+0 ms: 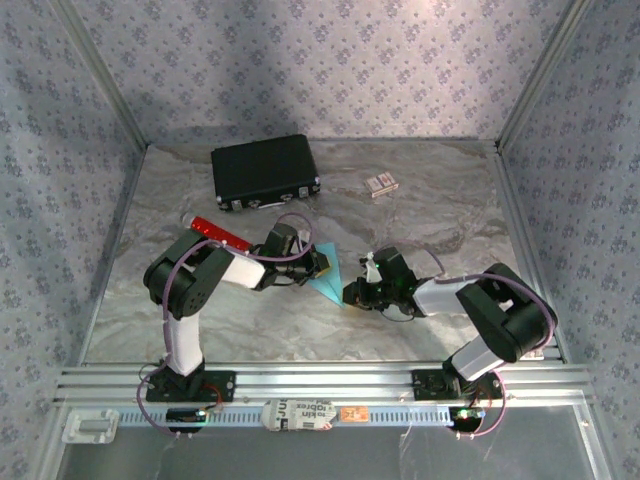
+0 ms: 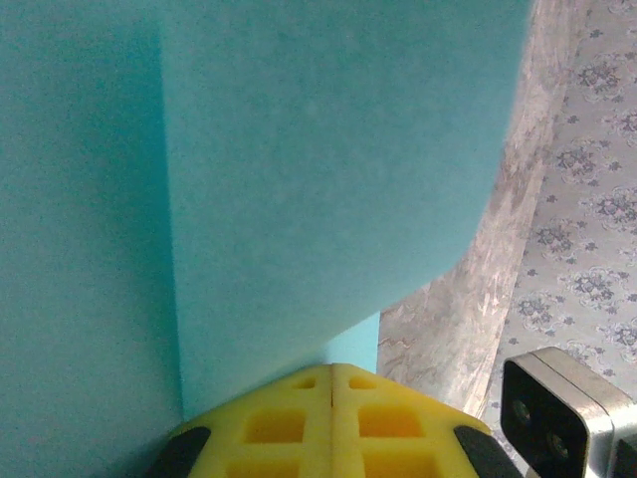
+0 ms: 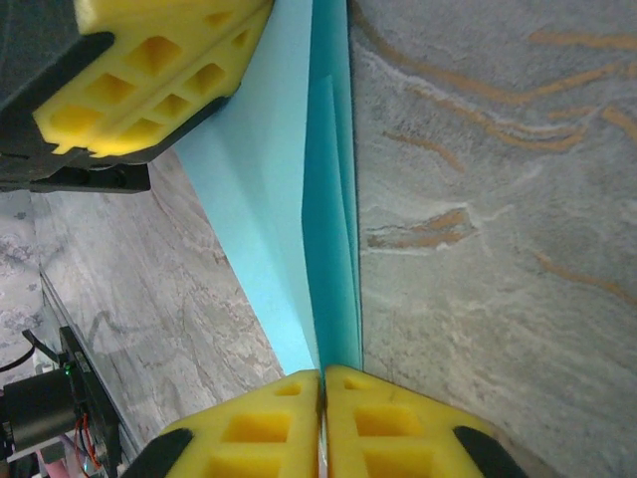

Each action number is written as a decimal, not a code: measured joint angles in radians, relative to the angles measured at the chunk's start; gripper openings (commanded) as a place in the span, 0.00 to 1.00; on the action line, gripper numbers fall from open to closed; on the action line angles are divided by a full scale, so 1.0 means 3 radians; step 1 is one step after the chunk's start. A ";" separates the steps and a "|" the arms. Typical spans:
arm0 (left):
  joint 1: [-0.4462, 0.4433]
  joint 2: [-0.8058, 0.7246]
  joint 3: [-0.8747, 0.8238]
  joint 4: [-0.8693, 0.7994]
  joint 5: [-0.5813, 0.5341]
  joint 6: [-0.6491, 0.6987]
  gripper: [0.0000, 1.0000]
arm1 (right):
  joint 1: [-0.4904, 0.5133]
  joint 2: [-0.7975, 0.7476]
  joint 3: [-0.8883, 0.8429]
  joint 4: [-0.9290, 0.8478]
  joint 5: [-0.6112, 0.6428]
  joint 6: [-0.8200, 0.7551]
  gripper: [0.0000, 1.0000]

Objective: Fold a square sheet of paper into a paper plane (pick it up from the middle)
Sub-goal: Fourth fold the wing at the center of the table.

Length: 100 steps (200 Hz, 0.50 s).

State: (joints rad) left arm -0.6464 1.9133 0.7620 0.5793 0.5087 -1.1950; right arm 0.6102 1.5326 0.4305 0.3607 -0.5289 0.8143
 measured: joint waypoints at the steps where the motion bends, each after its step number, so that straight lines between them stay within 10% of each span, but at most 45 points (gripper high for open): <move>1: 0.0000 0.0000 0.0000 0.0001 -0.0001 0.0000 0.03 | 0.0001 -0.0001 0.0000 -0.0003 0.0001 0.0000 0.13; 100: -0.0003 0.0000 0.0000 0.0000 0.0001 -0.0001 0.02 | 0.0004 -0.0057 -0.0003 -0.0159 0.0025 -0.0071 0.10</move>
State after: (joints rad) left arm -0.6472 1.9133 0.7620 0.5793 0.5091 -1.1954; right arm 0.6113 1.5154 0.4297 0.3130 -0.5213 0.7929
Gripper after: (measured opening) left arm 0.039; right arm 0.082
